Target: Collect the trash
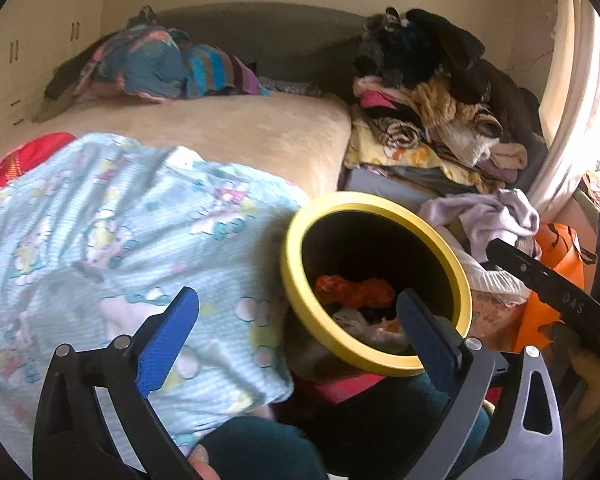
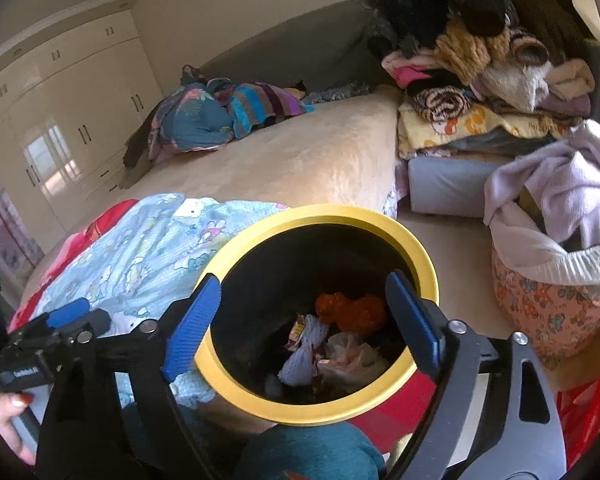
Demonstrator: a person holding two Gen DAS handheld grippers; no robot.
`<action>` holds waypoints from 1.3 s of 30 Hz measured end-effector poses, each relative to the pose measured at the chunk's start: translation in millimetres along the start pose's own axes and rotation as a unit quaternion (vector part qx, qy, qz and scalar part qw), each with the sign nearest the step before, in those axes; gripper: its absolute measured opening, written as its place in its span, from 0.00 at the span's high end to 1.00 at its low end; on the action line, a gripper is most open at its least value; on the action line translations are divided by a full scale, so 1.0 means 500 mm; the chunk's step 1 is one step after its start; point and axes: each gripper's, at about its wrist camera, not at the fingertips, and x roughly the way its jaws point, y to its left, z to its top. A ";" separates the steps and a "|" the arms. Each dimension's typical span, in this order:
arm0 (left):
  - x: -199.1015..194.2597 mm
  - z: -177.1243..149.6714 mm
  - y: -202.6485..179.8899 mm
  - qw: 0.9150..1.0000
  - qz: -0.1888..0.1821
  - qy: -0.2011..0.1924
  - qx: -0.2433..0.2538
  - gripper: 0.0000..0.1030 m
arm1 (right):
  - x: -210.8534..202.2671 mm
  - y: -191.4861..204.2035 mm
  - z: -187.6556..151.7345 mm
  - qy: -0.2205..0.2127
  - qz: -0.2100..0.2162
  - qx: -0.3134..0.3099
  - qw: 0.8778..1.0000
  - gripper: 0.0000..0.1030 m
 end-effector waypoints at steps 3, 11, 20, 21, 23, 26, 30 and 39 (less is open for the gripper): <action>-0.035 -0.006 0.017 1.000 0.010 -0.020 -0.002 0.06 | -0.011 0.018 -0.004 -0.011 -0.008 -0.012 1.000 0.15; -0.104 -0.023 0.060 0.997 0.044 -0.055 -0.021 0.06 | -0.033 0.098 -0.030 -0.037 0.003 -0.056 0.998 0.10; -0.154 -0.041 0.095 0.994 0.074 -0.081 -0.031 0.06 | -0.047 0.161 -0.058 -0.052 0.014 -0.100 0.994 0.10; -0.159 -0.045 0.097 0.993 0.077 -0.084 -0.030 0.06 | -0.049 0.165 -0.061 -0.054 0.016 -0.102 0.993 0.10; -0.166 -0.050 0.101 0.992 0.080 -0.088 -0.030 0.06 | -0.053 0.171 -0.064 -0.059 0.019 -0.104 0.993 0.10; -0.182 -0.061 0.104 0.990 0.089 -0.102 -0.028 0.06 | -0.068 0.178 -0.068 -0.079 0.028 -0.101 0.991 0.10; -0.201 -0.072 0.102 0.988 0.091 -0.119 -0.024 0.06 | -0.097 0.194 -0.076 -0.121 0.028 -0.104 0.987 0.10; -0.237 -0.084 0.098 0.981 0.094 -0.166 -0.019 0.06 | -0.122 0.229 -0.103 -0.160 0.025 -0.133 0.978 0.10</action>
